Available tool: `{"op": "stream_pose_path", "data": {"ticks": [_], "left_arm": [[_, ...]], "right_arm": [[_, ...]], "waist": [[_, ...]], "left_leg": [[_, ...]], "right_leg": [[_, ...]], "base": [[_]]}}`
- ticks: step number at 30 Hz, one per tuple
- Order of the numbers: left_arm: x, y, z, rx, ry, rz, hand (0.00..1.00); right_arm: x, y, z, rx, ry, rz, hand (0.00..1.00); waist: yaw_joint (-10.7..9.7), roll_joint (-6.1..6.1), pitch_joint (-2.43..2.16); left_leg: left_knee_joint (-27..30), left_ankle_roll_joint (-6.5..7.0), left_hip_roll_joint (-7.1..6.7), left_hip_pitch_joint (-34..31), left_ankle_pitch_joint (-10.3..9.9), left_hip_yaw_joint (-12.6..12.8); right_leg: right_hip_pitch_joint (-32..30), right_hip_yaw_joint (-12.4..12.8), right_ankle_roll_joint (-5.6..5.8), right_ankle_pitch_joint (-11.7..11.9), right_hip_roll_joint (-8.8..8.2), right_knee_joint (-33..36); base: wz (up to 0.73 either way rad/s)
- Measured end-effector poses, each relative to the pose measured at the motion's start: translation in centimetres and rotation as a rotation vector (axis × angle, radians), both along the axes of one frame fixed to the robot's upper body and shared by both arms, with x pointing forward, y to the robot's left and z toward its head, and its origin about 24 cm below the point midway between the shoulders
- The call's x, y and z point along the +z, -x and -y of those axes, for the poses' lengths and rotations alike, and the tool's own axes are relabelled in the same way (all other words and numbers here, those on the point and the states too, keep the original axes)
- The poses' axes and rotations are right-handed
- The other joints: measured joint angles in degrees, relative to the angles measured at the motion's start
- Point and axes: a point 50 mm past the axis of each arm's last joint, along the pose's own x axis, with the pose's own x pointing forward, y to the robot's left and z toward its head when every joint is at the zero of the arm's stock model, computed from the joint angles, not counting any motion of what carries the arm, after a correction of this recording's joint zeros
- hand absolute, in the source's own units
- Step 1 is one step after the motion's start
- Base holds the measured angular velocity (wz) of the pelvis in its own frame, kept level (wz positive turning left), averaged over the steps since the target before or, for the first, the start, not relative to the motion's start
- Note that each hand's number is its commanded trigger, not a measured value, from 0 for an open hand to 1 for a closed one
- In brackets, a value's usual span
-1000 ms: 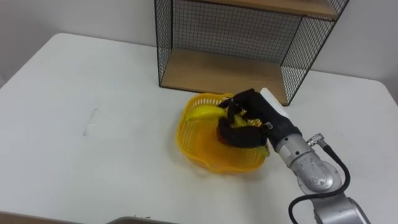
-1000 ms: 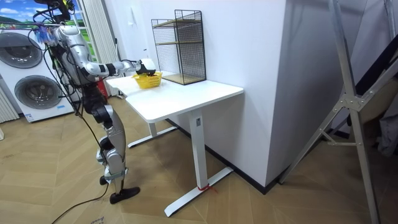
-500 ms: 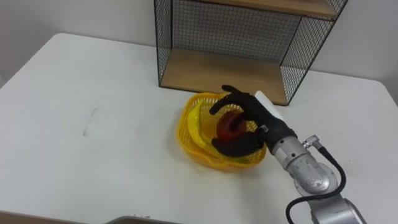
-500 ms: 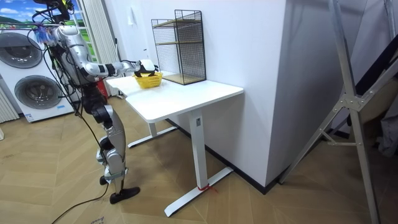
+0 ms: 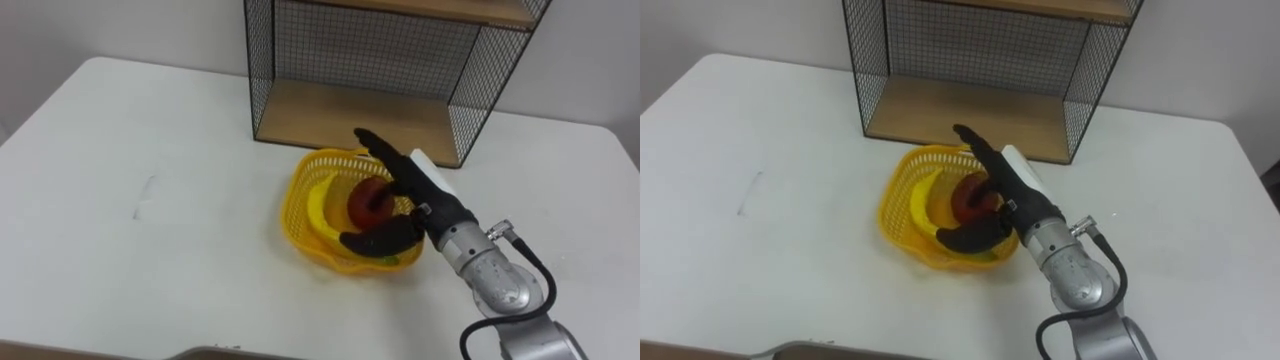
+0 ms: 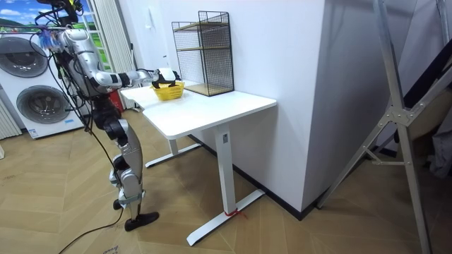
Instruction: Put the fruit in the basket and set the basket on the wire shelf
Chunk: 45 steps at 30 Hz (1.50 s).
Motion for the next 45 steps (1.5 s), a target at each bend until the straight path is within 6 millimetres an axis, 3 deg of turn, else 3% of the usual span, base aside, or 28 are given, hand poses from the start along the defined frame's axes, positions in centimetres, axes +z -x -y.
{"op": "stream_pose_path", "data": {"ticks": [5, 9, 17, 23, 26, 29, 33, 35, 40, 45], "left_arm": [[-0.1, 0.0, 0.4, 0.008, 0.002, 0.006, 0.0], [-0.2, 1.3, 0.3, 0.095, 0.005, -0.002, 0.0], [-0.1, 3.2, 0.0, 0.229, -0.021, 0.002, 0.0], [0.5, 4.1, -1.9, 0.565, -0.056, 0.12, 0.0], [1.2, 4.4, -3.6, 0.839, -0.101, 0.227, 0.0], [2.3, 4.1, -5.2, 1.084, -0.165, 0.371, 0.0], [3.6, 4.0, -7.0, 1.366, -0.28, 0.495, 0.0], [4.5, 3.0, -7.7, 1.402, -0.333, 0.561, 0.0], [9.0, 0.1, -10.5, 1.484, -0.51, 0.863, 0.0], [12.6, -2.1, -11.1, 1.488, -0.641, 1.065, 0.0]], "right_arm": [[-0.7, 0.1, 0.5, -0.046, -0.092, -0.043, 0.0], [-1.0, 0.1, 1.2, -0.111, -0.211, -0.072, 0.0], [-1.5, 1.1, 4.5, -0.329, -0.384, -0.084, 0.0], [-2.7, 2.6, 8.2, -0.576, -0.499, -0.098, 0.0], [-2.9, 3.8, 10.1, -0.697, -0.523, -0.084, 0.0], [-3.1, 4.9, 11.4, -0.79, -0.524, -0.074, 0.0], [-3.1, 5.3, 11.7, -0.844, -0.503, -0.064, 0.0], [-3.3, 5.8, 11.9, -0.872, -0.493, -0.069, 0.0], [-3.7, 6.7, 12.2, -0.917, -0.442, -0.078, 0.0], [-3.9, 7.4, 12.3, -0.93, -0.431, -0.085, 0.0]], "waist": [[-0.69, 0.01, 0.0], [-1.38, 0.18, 0.01], [-1.37, 2.52, -0.13], [-1.69, 2.66, -0.26], [-1.6, 2.6, -0.37], [-1.04, 2.75, -0.48], [-1.01, 3.97, -0.72], [-0.07, 4.32, -0.65], [1.66, 4.68, -0.69], [2.14, 4.78, -0.74]], "left_leg": [[0.06, 0.0, 0.0, 0.0, 0.0, -0.08], [0.1, 0.0, -0.01, 0.05, 0.0, -0.04], [0.09, 0.01, -0.05, -0.02, -0.01, -0.03], [0.54, 0.1, -0.39, -0.06, 0.07, -0.55], [0.2, 0.11, -0.41, 0.05, 0.07, -0.58], [-0.13, 0.15, -0.43, 0.15, 0.09, -0.54], [-0.83, 0.22, -0.43, 1.23, 0.16, -0.05], [-1.34, 0.23, -0.42, 1.92, 0.17, 0.15], [-1.67, 0.24, -0.45, 2.09, 0.17, -0.05], [-1.7, 0.24, -0.47, 1.95, 0.17, 0.1]], "right_leg": [[0.04, -0.04, -0.02, 0.02, -0.01, 0.01], [0.05, 0.12, -0.05, 0.03, 0.01, 0.0], [0.01, 0.04, -0.04, 0.03, -0.1, -0.13], [0.67, -0.68, 0.04, -0.02, -0.4, -1.08], [0.64, -0.72, 0.12, -0.07, -0.45, -1.04], [0.53, -0.52, 0.13, -0.07, -0.46, -1.05], [0.95, -0.12, 0.22, -0.13, -0.44, -0.94], [1.19, 0.19, 0.23, -0.13, -0.38, -0.92], [1.21, 0.32, 0.22, -0.13, -0.41, -0.78], [0.71, 0.39, 0.23, -0.13, -0.39, -0.85]], "base": [[0.0], [0.0], [0.0], [0.05], [0.0], [-0.02], [-0.06], [-0.06], [-0.01], [0.0]]}}
